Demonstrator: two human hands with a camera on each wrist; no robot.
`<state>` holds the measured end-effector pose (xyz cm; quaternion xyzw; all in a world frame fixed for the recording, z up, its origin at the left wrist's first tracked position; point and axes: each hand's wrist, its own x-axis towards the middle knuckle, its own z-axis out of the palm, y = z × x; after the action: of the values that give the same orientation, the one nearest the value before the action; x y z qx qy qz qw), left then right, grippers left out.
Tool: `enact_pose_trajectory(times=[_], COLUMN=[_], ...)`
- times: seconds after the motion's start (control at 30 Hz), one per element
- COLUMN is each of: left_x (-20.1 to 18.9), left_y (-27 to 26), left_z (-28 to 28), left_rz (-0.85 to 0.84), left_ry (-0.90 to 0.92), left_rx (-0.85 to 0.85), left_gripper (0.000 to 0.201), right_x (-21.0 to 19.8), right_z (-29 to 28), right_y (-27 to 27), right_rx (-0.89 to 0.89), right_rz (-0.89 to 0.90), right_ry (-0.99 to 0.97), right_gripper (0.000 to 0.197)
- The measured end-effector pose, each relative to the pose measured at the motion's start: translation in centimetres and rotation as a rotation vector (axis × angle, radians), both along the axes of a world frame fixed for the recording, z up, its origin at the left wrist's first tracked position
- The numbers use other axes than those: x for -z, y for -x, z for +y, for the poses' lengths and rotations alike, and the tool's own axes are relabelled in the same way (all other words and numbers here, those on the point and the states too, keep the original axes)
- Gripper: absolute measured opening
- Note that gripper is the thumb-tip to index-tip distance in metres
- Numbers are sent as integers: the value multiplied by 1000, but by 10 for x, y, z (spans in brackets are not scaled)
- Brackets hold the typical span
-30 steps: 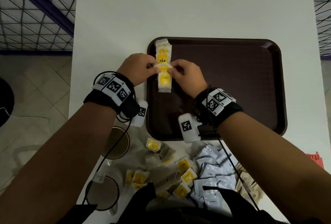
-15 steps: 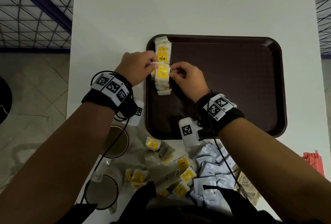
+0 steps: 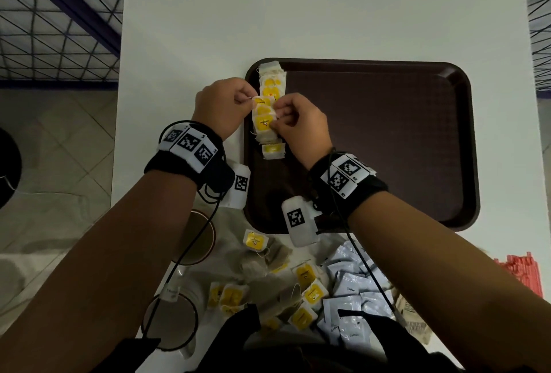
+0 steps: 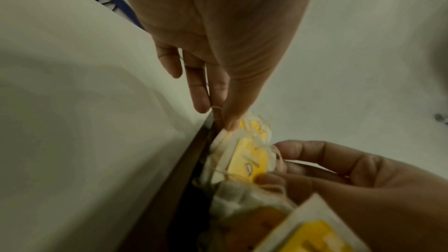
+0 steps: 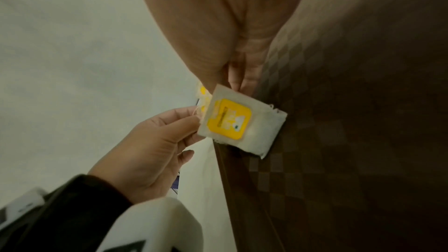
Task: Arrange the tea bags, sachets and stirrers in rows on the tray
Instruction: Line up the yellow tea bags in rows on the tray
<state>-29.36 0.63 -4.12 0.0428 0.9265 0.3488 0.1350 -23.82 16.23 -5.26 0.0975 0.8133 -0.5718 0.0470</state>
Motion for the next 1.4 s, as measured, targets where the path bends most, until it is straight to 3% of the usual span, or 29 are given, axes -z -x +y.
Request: enact_pose_trajectory(times=[0.2,0.37,0.63,0.77,0.93,1.03,1.13,1.23,1.3,1.4], left_x=[4,0,0,2,4,7,11,13,13,11], left_y=[-1,-2,8,10,15,17,18,18,16,14], left_z=[-3,-7,-3,-5,0,4,5,3,1,-2], left_rz=[-41,7,22,32,1,-12,-19,-13,-2,-28], left_ry=[-8,-102,-167,-201,-255,-234,-226,-205,-176,-198], left_rx=[9,29,-21,-82,-93,-69,-51,-30,0,33], left_gripper=[10,15,20,21,29,27,23,19,13,11], right_x=[6,12,13,16,16,14,9,10,16,16], right_z=[0,12,7,14,14,15,19,20,20,19], right_y=[6,3,16,21,30,40,51,63,69,74], right_rx=[-47,44,-40,39,-124,-17,0,-156,-245,-280], right_rz=[34,74,72,129,130,156,159,183,202,212], right_ry=[-56,-99,-148,-201,-171,-154,-116,-265,-434,-508], right_gripper=[22,12,21,21,32,25,32,39,29,18])
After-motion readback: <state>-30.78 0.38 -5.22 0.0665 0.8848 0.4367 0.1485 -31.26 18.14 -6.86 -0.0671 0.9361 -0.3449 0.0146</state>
